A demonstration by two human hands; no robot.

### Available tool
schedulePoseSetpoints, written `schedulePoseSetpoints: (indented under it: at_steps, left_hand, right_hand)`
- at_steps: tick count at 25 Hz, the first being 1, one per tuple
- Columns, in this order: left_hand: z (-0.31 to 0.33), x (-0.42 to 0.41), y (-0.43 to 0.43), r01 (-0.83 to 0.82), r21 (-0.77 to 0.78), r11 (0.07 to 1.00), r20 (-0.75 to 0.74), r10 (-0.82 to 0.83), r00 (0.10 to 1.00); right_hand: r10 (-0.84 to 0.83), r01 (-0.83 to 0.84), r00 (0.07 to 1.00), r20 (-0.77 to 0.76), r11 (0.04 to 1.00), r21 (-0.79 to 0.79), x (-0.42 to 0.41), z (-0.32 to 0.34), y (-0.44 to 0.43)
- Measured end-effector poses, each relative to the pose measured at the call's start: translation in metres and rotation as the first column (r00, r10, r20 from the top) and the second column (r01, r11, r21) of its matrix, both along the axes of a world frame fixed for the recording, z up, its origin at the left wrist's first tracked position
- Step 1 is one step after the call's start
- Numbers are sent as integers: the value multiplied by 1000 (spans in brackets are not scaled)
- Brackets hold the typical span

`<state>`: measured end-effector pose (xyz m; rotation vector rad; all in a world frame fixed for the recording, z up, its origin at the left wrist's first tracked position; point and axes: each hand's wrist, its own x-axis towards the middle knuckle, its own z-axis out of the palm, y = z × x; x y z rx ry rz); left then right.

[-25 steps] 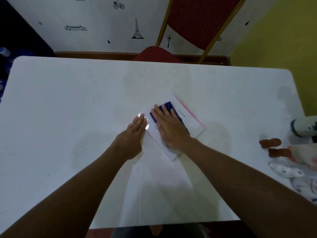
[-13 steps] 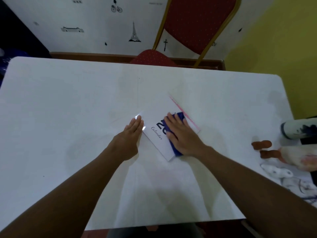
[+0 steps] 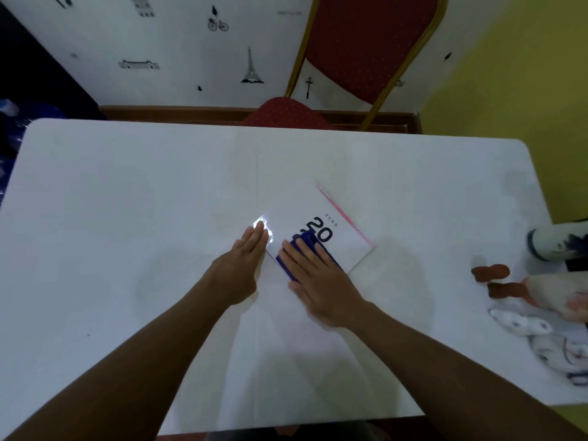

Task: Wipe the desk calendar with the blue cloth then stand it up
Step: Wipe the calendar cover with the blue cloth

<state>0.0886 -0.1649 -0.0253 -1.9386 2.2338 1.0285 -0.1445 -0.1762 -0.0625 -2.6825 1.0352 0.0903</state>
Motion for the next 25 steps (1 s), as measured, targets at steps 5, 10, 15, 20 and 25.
schedulePoseSetpoints:
  at_steps: [5, 10, 15, 20, 25]
  left_hand:
    - [7, 1, 0, 6, -5, 1000, -23, -6, 1000]
    - [6, 0, 0, 10, -2, 1000, -12, -10, 1000]
    - [4, 0, -1, 1, 12, 1000, -4, -1, 1000]
    - [5, 0, 1, -3, -12, 1000, -44, 3, 999]
    - [4, -1, 0, 6, 10, 1000, -33, -6, 999]
  right_hand:
    - [-206, 206, 978, 17, 978, 19, -35, 11, -46]
    - [-301, 300, 953, 43, 954, 16, 14, 5, 4]
    - [170, -170, 985, 0, 984, 62, -24, 13, -4]
    - [-23, 28, 997, -71, 997, 66, -23, 16, -87]
    - [-257, 261, 964, -72, 964, 43, 41, 12, -106]
